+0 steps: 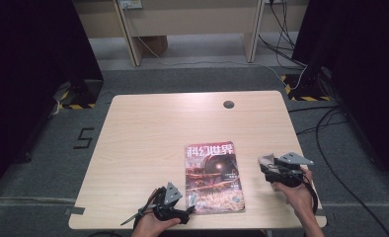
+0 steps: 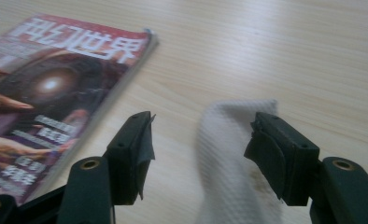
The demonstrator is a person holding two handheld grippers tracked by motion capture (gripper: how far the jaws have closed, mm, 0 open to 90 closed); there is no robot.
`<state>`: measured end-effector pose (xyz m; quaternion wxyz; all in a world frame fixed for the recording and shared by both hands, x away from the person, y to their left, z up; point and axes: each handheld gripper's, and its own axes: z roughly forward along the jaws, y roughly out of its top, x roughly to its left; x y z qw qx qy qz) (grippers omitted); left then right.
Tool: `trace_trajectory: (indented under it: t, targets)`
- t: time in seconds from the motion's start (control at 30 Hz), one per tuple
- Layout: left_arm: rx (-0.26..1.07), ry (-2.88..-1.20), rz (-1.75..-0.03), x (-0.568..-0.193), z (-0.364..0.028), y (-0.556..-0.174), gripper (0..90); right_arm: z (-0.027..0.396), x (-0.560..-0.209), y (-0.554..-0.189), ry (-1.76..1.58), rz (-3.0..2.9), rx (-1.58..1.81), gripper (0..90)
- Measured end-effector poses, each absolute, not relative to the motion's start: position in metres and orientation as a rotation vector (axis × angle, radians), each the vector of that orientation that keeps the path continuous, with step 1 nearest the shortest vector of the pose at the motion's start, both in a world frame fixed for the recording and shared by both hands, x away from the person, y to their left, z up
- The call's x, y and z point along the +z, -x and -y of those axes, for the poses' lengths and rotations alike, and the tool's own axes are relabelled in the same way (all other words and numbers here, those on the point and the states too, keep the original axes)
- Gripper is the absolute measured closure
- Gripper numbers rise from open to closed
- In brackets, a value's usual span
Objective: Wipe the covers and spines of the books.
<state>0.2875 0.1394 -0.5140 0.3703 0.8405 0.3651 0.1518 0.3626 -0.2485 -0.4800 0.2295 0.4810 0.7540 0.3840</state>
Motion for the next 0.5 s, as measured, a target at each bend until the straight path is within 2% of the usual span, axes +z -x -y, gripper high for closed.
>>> trace_trajectory:
  t: [0.5]
  targets:
    - [0.390, -2.156, -0.939, -0.514, -0.139, -0.288, 13.3, 0.182, -0.498, -0.348, -1.165, -2.331, 1.082, 36.6]
